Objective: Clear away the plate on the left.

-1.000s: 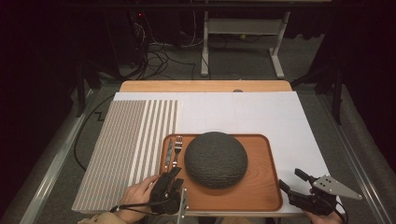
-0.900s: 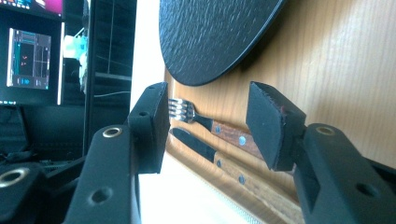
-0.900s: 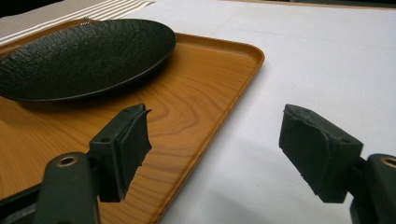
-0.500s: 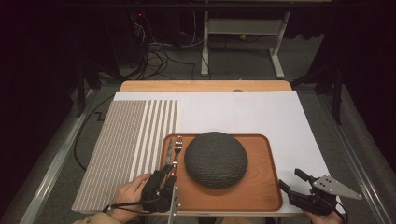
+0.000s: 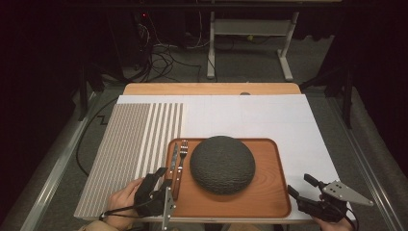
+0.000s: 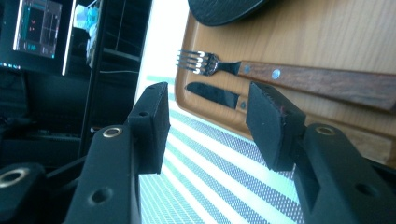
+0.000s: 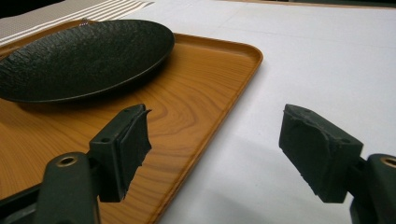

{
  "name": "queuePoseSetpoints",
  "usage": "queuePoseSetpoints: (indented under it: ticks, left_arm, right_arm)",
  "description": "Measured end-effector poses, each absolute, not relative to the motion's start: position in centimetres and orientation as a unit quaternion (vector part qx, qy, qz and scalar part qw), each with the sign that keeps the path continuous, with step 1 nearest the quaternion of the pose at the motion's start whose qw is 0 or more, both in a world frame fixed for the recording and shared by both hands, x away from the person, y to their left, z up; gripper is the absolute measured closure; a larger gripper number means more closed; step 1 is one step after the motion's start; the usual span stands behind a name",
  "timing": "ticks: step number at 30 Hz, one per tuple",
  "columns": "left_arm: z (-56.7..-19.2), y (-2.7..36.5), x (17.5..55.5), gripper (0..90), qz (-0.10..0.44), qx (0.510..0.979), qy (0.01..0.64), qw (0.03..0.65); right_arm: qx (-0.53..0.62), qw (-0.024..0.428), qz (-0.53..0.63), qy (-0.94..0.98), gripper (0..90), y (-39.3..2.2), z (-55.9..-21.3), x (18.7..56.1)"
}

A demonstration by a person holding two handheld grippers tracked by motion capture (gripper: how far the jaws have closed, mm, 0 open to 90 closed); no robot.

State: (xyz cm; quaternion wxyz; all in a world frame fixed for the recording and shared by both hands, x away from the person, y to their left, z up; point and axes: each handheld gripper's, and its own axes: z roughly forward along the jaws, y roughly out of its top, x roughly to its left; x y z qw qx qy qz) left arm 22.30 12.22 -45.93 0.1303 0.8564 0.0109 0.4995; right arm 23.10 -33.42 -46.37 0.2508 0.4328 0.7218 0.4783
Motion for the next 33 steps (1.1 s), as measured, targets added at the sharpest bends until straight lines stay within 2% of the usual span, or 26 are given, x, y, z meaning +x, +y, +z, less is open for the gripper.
queuePoseSetpoints:
  ticks: [14,33]
  left_arm:
    - [-45.8,14.5,22.6,46.9,0.498,0.853,0.059,0.144]
    - [-45.3,17.8,23.3,47.0,0.465,0.847,0.160,0.201]
  right_arm:
    - [0.434,0.252,0.478,0.721,25.0,-33.5,-46.4,23.1]
    - [0.434,0.253,0.478,0.720,25.0,-33.5,-46.3,23.1]
